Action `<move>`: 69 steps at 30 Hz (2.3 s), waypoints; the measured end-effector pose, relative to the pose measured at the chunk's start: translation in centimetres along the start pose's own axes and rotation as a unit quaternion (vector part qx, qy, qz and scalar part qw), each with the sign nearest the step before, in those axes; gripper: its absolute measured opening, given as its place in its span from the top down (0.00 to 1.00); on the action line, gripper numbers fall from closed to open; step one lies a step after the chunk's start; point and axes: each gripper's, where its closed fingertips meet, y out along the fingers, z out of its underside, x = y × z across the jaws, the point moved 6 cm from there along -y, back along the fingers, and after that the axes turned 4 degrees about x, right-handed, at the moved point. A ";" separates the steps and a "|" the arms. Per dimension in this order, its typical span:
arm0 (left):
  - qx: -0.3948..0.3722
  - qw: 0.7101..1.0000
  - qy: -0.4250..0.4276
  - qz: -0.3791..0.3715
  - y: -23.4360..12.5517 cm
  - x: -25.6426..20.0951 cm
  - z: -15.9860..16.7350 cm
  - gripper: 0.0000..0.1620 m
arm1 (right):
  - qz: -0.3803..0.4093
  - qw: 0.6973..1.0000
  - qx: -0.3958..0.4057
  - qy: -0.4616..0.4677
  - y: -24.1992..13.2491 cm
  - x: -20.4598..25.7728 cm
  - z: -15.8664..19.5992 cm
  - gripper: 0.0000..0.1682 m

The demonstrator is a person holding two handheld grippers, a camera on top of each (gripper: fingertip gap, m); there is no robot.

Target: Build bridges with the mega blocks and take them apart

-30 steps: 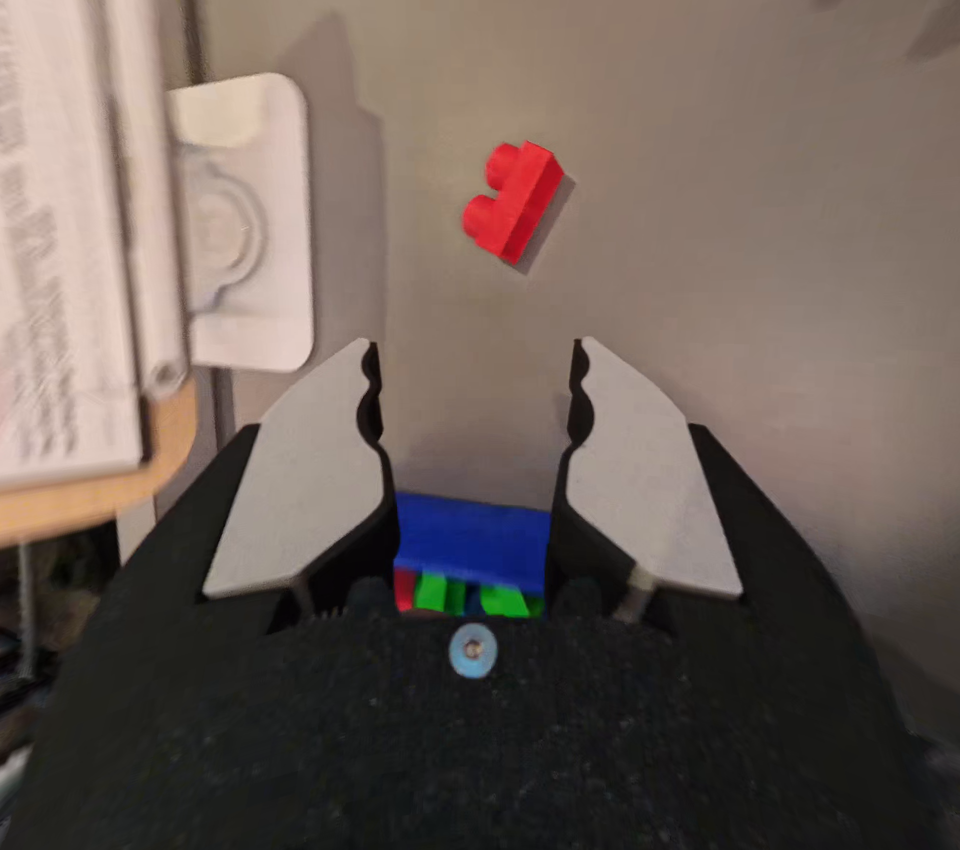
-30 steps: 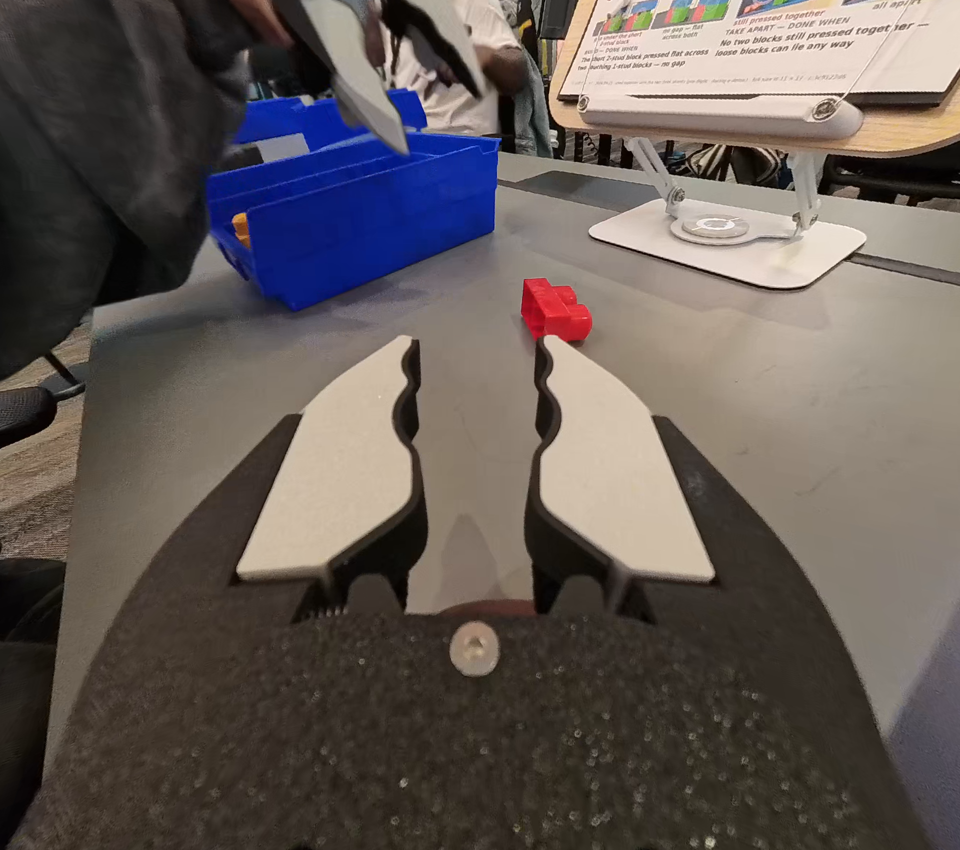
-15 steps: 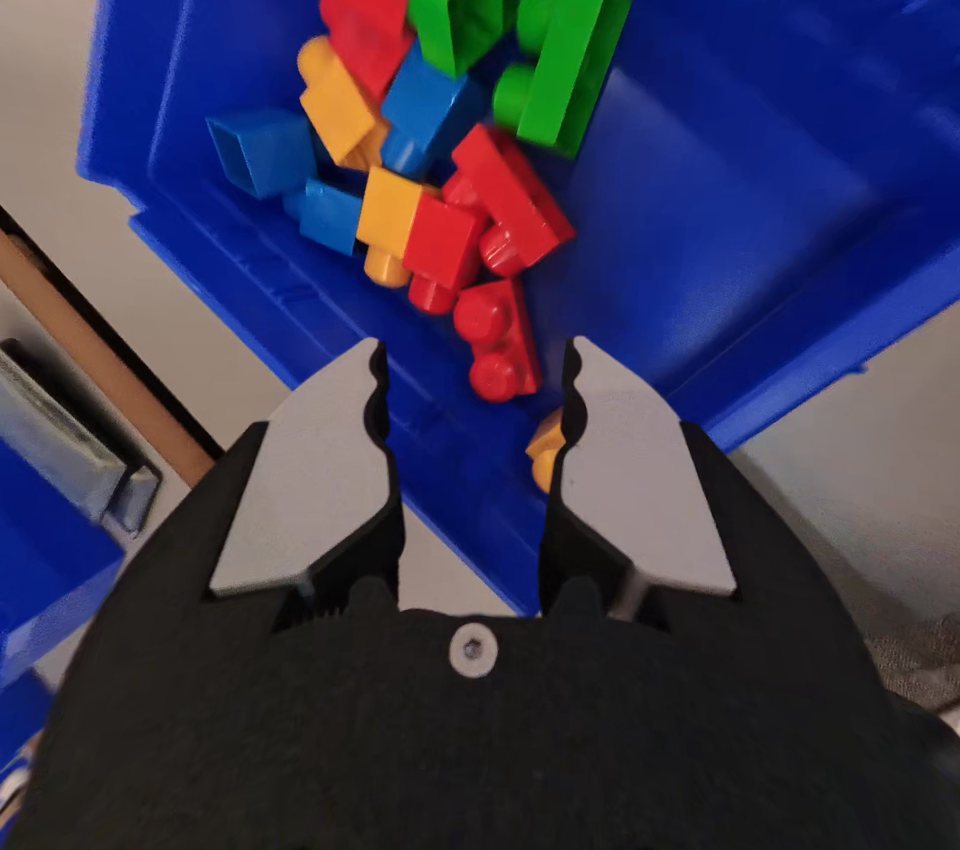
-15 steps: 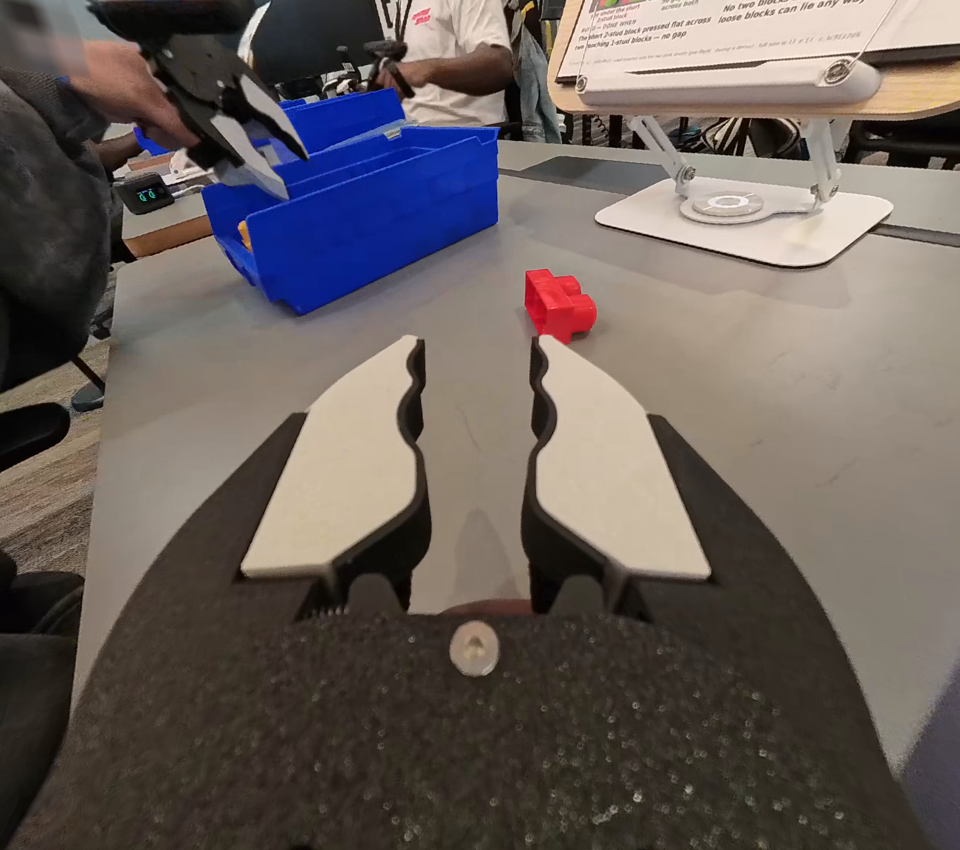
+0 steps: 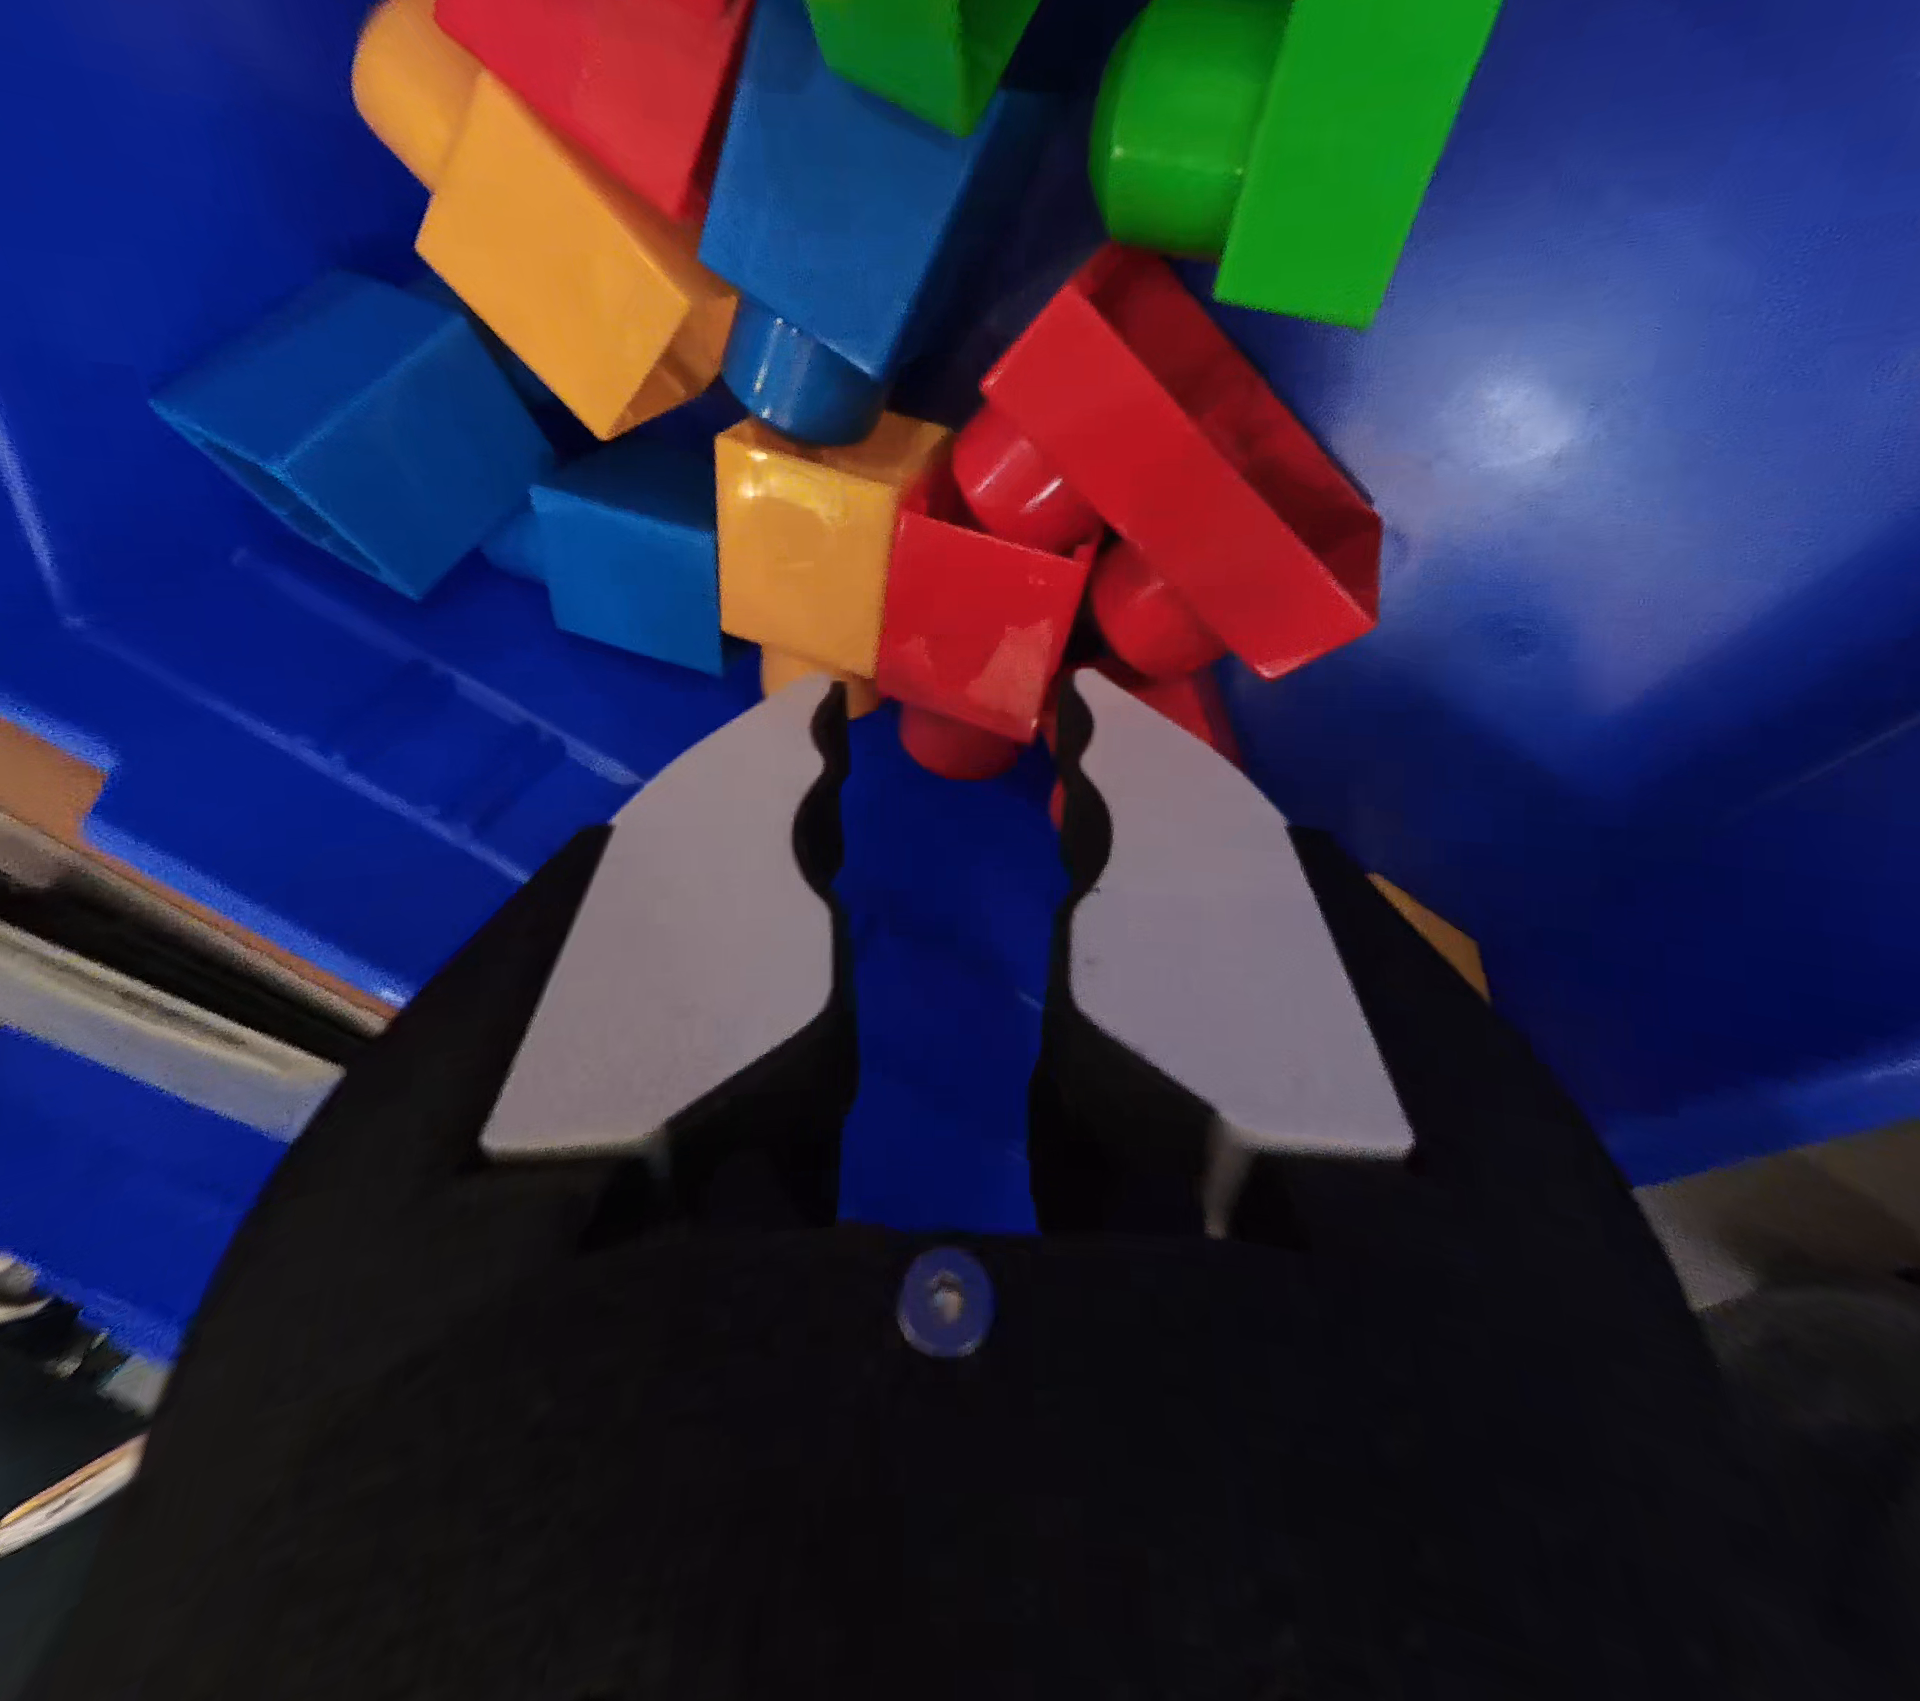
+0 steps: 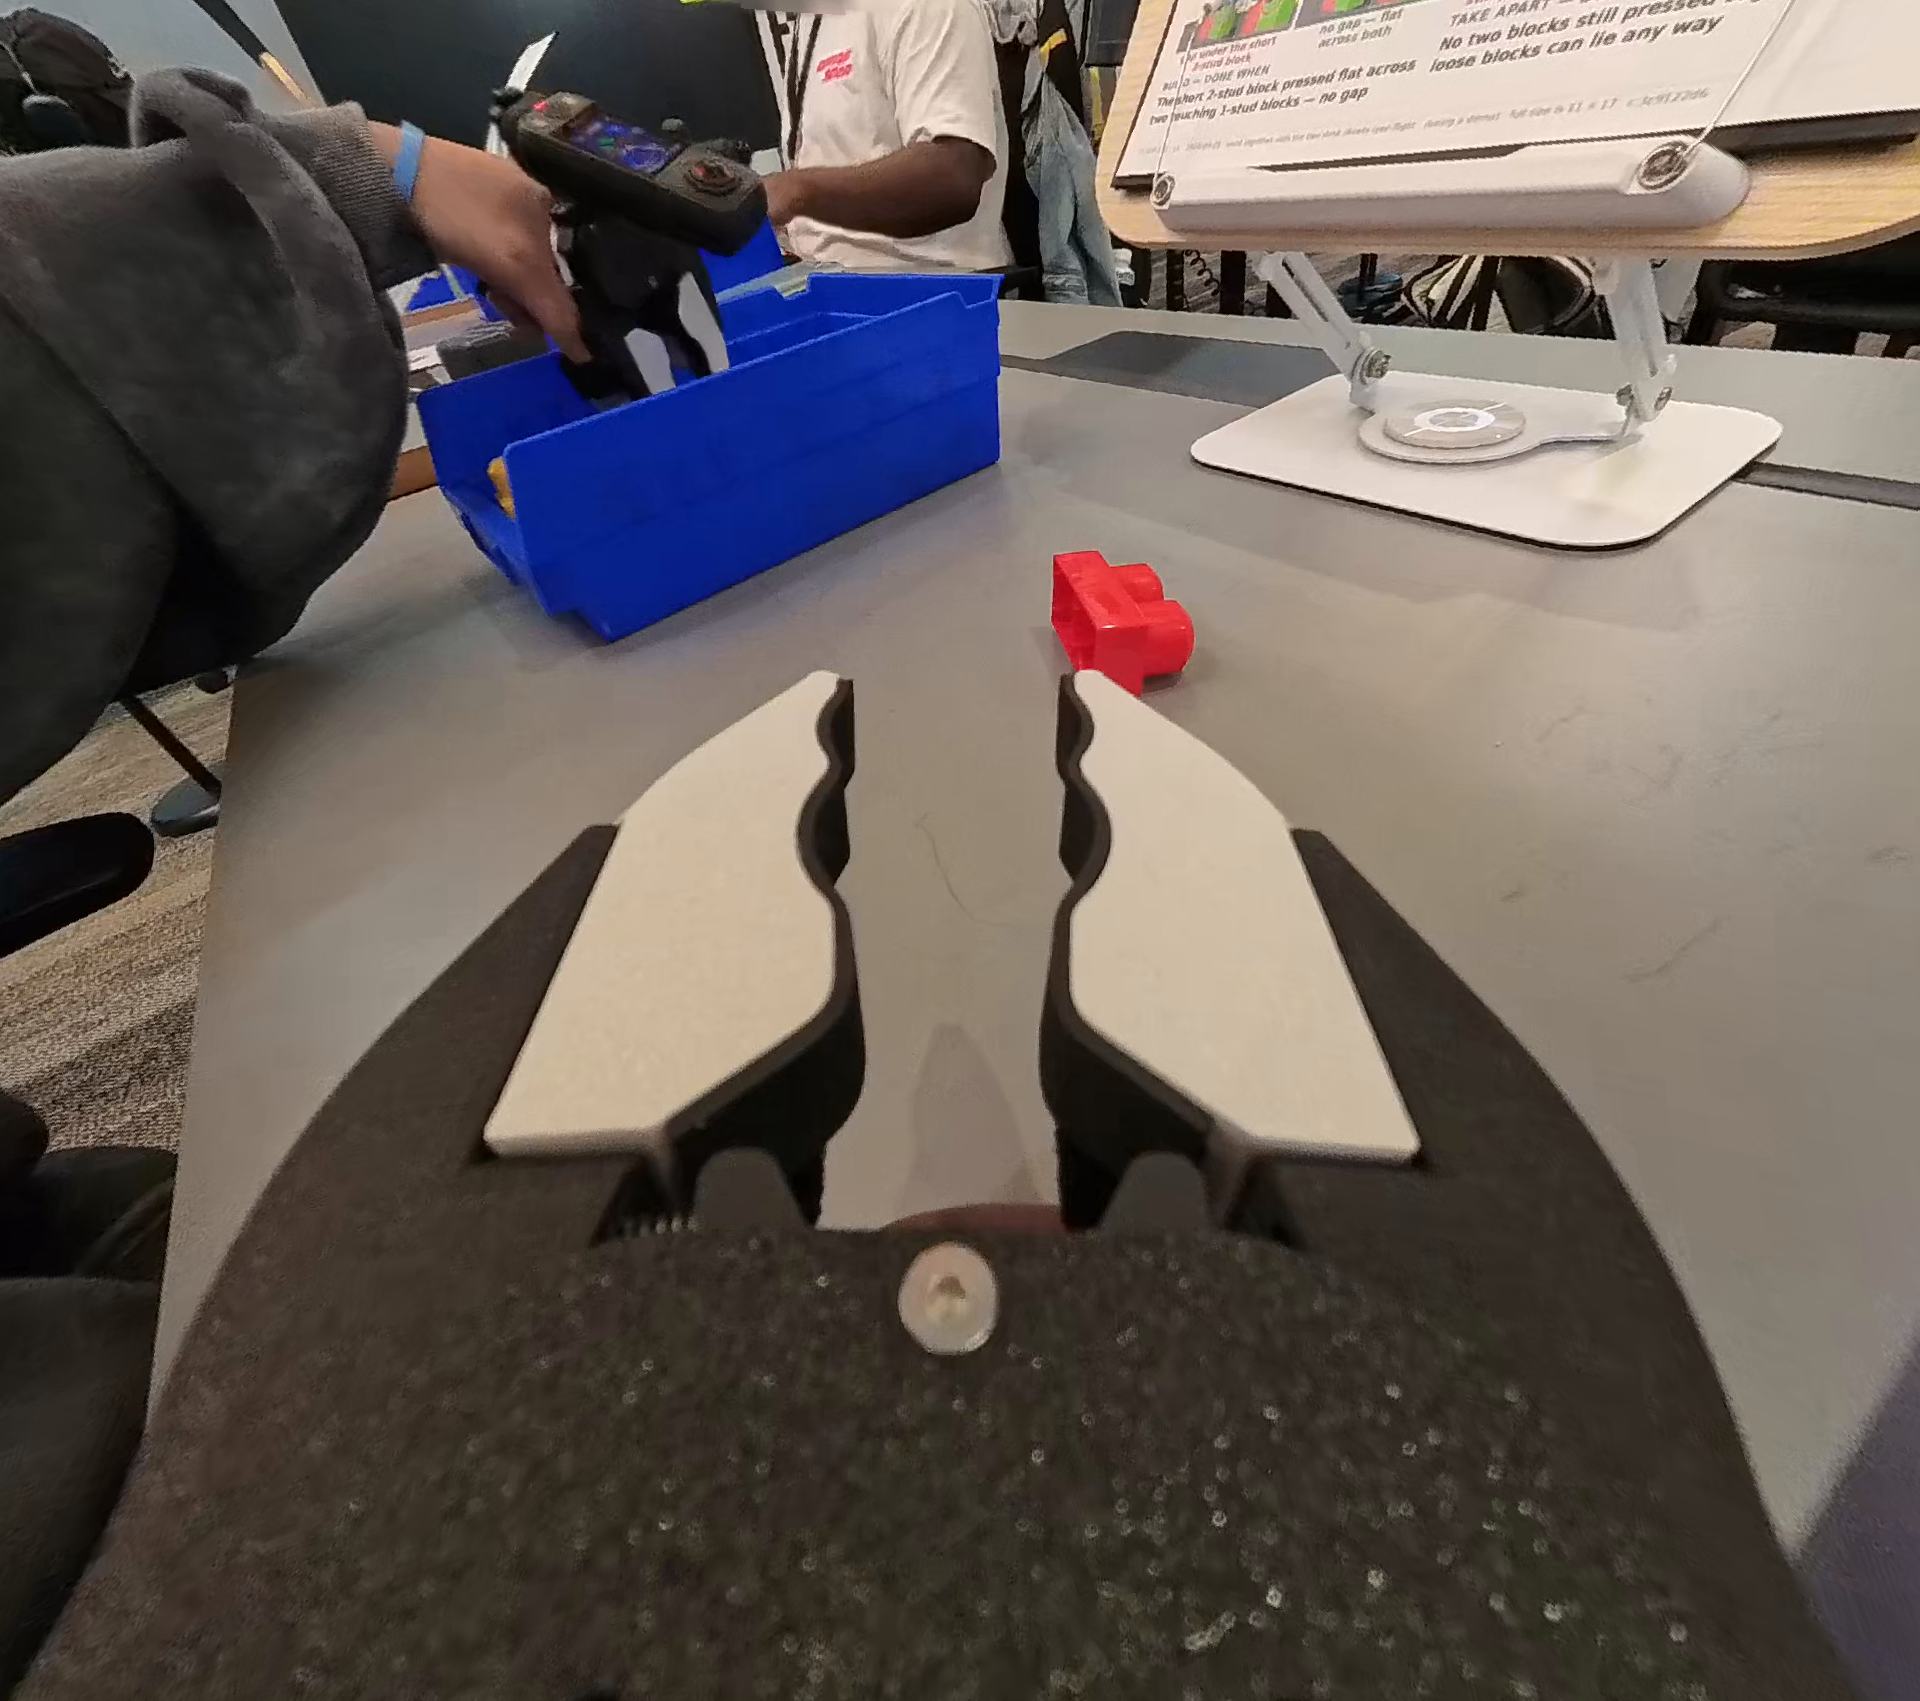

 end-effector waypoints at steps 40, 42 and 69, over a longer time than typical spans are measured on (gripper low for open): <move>-0.179 0.931 0.306 -0.090 -14.6 -8.8 -8.3 0.77 | -0.006 1.000 0.001 0.015 0.0 -0.2 0.0 0.78; -0.199 0.898 0.376 -0.114 -14.8 -11.2 -10.9 0.77 | -0.005 1.000 -0.001 0.015 0.0 -0.2 0.0 0.78; -0.114 0.656 0.721 -0.189 -7.6 -20.0 -19.9 0.65 | -0.012 0.999 -0.009 0.032 -0.4 -0.5 0.0 0.78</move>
